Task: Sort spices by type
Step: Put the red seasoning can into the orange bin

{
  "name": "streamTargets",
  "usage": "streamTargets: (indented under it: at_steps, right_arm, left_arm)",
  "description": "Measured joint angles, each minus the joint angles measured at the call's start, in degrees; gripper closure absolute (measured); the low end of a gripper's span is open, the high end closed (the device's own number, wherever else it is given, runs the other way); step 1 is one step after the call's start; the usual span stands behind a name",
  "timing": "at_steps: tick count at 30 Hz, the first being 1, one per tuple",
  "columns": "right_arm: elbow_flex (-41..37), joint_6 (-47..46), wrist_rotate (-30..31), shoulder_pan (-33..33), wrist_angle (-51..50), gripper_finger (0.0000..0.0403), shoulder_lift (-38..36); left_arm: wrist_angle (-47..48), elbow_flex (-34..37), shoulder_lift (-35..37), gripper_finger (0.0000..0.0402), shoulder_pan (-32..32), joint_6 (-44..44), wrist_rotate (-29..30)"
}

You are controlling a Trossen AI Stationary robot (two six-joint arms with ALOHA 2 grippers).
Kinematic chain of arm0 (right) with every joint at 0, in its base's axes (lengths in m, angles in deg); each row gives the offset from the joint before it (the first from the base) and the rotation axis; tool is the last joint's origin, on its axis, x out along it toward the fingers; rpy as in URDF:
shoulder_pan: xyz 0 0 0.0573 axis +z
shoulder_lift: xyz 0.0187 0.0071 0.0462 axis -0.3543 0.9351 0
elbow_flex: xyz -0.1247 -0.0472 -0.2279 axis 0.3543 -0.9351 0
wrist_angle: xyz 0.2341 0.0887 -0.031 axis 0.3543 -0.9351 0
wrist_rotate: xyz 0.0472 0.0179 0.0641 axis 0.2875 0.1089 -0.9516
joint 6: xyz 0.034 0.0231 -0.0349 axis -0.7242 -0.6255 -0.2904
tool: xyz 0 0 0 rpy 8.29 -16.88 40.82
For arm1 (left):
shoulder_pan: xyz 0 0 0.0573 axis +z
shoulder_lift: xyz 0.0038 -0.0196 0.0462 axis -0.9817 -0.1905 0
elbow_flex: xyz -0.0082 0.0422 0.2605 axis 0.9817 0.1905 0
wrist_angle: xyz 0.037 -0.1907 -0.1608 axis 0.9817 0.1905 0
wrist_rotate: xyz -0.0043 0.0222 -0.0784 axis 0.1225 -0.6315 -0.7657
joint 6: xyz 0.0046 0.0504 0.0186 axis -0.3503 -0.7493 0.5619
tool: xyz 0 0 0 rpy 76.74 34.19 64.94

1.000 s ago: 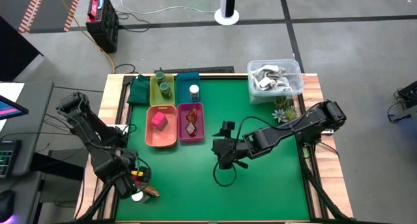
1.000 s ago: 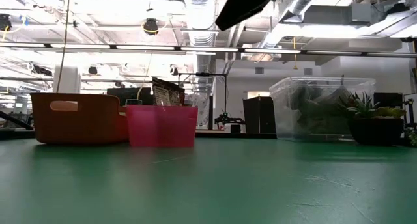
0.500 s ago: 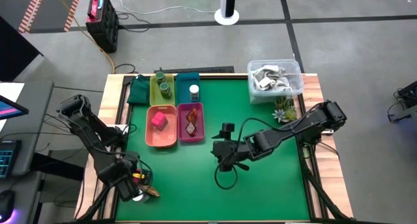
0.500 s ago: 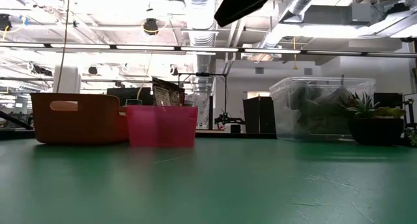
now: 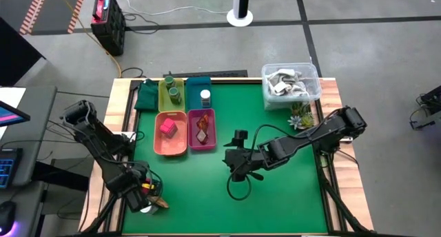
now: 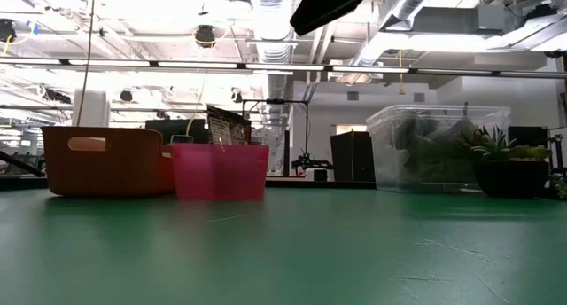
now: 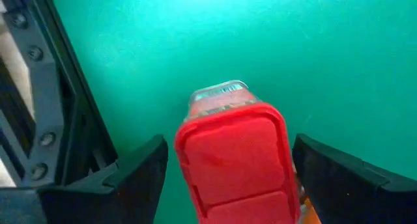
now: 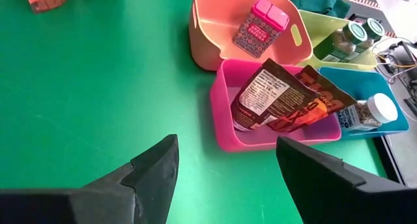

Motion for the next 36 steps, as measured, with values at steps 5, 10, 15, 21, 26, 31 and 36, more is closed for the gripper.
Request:
streamTargets:
  at_steps: [5,10,15,21,26,31,36]
  right_arm:
    - [0.0,0.2,0.0,0.0,1.6,0.0111,0.0]
    - [0.0,0.9,0.0,0.1,1.1,0.0111,0.0]
    - [0.0,1.1,0.0,0.4,0.3,0.0111,0.0]
    - [0.0,-0.5,0.0,0.4,-4.6,0.0111,0.0]
    - [0.0,-1.3,0.0,0.4,-6.9,0.0111,0.0]
    - [0.0,-1.5,0.0,0.4,-6.9,0.0111,0.0]
    - [0.0,-2.0,0.0,0.4,-8.4,0.0111,0.0]
  left_arm:
    - [0.8,0.0,0.0,0.0122,0.0,-0.4,0.0]
    - [1.2,0.0,0.0,0.0165,0.0,-2.3,0.0]
    - [1.2,0.0,0.0,0.0184,0.0,-4.3,0.3]
    - [1.2,0.0,0.0,0.0184,0.0,-5.6,0.8]
    - [1.9,0.0,0.0,0.0184,0.0,-6.1,1.0]
    - [2.4,0.0,0.0,0.0185,0.0,-7.2,1.1]
    - [2.8,-0.2,0.2,0.0185,0.8,-10.0,1.3]
